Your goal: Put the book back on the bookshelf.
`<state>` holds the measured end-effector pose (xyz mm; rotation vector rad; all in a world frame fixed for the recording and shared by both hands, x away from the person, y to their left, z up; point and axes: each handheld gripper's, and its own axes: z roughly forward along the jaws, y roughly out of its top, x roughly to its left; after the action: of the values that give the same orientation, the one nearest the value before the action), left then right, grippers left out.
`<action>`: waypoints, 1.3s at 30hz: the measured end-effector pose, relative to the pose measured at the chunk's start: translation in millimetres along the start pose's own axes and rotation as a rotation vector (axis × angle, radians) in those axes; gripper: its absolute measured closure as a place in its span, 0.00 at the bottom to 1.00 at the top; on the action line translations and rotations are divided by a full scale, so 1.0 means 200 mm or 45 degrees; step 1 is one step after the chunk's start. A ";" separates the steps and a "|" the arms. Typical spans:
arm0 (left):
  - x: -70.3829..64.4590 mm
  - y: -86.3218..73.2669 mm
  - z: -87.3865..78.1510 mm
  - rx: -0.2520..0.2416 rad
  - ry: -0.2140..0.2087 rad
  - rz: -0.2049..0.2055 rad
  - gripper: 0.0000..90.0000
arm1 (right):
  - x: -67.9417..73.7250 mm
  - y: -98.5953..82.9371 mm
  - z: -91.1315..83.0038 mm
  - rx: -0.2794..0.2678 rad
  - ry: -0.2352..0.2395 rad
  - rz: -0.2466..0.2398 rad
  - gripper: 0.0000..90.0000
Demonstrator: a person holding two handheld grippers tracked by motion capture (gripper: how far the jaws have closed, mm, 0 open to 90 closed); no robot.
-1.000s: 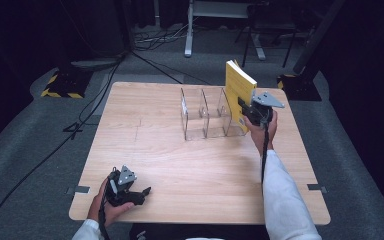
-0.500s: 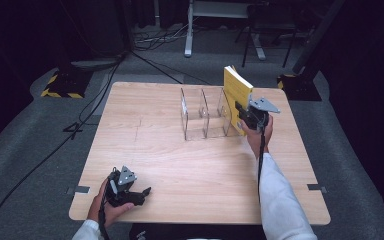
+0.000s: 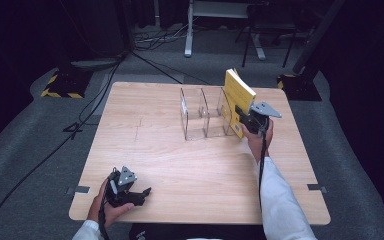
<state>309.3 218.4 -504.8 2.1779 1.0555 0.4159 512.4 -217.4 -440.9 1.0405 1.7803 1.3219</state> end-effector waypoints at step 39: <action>0.00 0.00 0.01 -0.002 -0.002 -0.011 0.17 | -0.07 0.04 -0.17 0.033 -0.038 -0.127 0.76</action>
<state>310.0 217.0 -505.0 2.1713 1.0629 0.4111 490.3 -242.8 -423.2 0.9675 1.8078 1.2200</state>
